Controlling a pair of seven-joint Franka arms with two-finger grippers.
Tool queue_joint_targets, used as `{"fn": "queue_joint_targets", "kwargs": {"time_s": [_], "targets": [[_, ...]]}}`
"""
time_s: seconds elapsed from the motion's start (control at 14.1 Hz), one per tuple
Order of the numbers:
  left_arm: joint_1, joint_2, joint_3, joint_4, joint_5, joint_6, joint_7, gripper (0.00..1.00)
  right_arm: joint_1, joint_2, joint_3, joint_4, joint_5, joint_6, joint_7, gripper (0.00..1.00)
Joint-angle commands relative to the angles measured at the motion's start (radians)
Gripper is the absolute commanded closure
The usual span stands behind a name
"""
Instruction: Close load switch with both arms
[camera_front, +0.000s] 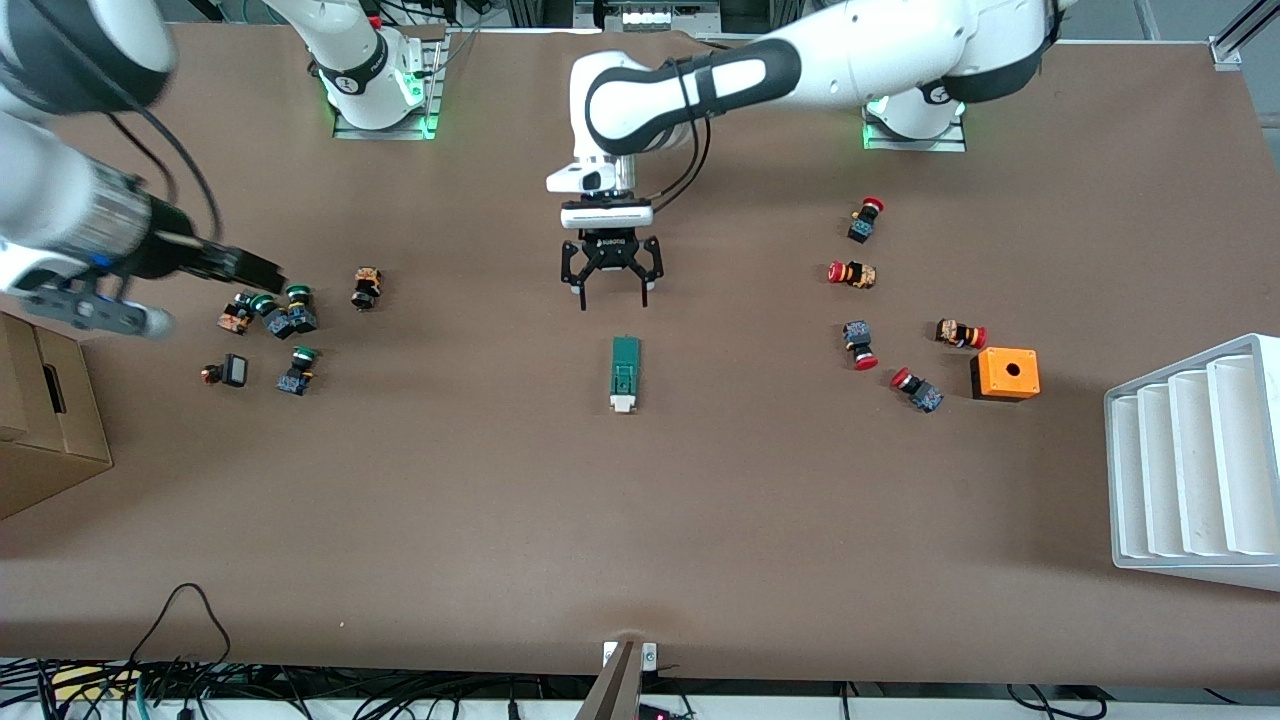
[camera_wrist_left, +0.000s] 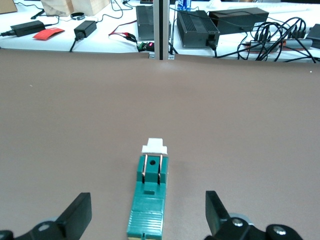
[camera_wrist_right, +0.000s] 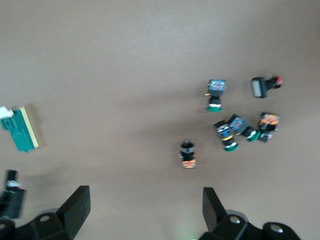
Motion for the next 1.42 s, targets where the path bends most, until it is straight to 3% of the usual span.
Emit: {"fn": "queue_joint_targets", "kwargs": {"time_s": [0.0,0.21,0.43,0.64,0.78,0.92,1.21,1.35], "targets": [[0.026,-0.072,-0.015,0.060,-0.171,0.049,0.139,0.00,-0.048,-0.047,0.013,-0.041,-0.008,-0.003,-0.167,0.01],[0.030,-0.129,-0.017,0.207,-0.413,0.059,0.352,0.00,-0.048,-0.013,0.010,-0.005,-0.013,0.038,-0.181,0.00],[0.035,-0.141,-0.002,0.423,-0.662,0.053,0.605,0.00,-0.044,0.022,0.012,0.040,-0.028,0.044,-0.181,0.00],[0.039,-0.149,0.095,0.620,-0.909,0.033,0.855,0.00,-0.041,0.038,0.015,0.051,-0.082,0.046,-0.181,0.00],[0.038,-0.161,0.197,0.726,-1.070,-0.002,1.016,0.00,-0.040,0.038,0.016,0.051,-0.099,0.046,-0.181,0.00],[0.036,-0.207,0.346,0.772,-1.275,-0.035,1.208,0.00,-0.042,0.038,0.015,0.051,-0.105,0.044,-0.183,0.00],[-0.046,-0.377,0.887,0.717,-1.812,-0.081,1.524,0.00,-0.033,0.030,0.018,0.052,-0.131,0.038,-0.169,0.00],[-0.054,-0.446,1.001,0.639,-1.900,-0.127,1.661,0.00,-0.033,0.019,0.018,0.072,-0.137,0.030,-0.172,0.00]]}}
